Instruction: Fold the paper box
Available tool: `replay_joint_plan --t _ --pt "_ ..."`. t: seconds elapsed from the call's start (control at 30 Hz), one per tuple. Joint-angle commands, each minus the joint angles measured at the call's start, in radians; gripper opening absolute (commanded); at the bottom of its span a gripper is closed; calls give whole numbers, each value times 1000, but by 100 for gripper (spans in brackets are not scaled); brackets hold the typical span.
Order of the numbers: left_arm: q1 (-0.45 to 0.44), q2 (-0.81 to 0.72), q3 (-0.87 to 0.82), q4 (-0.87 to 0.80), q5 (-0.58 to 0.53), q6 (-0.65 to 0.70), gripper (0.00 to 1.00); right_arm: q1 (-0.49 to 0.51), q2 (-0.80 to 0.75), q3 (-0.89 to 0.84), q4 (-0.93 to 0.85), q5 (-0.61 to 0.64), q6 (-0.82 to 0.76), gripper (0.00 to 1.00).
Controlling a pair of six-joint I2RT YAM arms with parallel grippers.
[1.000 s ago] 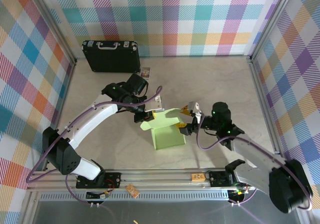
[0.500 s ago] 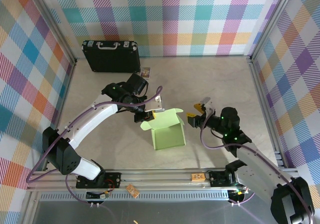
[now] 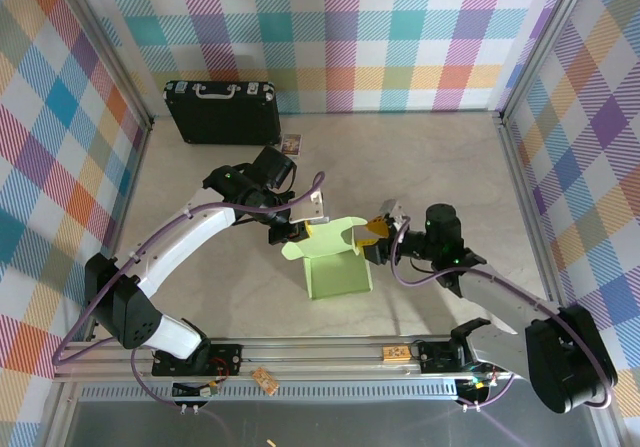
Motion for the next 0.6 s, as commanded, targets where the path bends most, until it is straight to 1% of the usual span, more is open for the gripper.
replay_joint_plan --t 0.0,0.13,0.3,0.4,0.57 --pt "9 -16 -11 8 61 27 0 15 33 38 81 -109 -54 57" --pt "10 -20 -16 11 80 31 0 23 80 56 87 -157 -70 54" --pt "7 -28 -23 14 116 32 0 46 116 79 97 -201 -88 47" --pt "7 -38 -31 16 130 35 0 58 127 89 99 -221 -100 40" --pt "8 -36 -37 22 131 34 0 62 147 98 109 -244 -96 22"
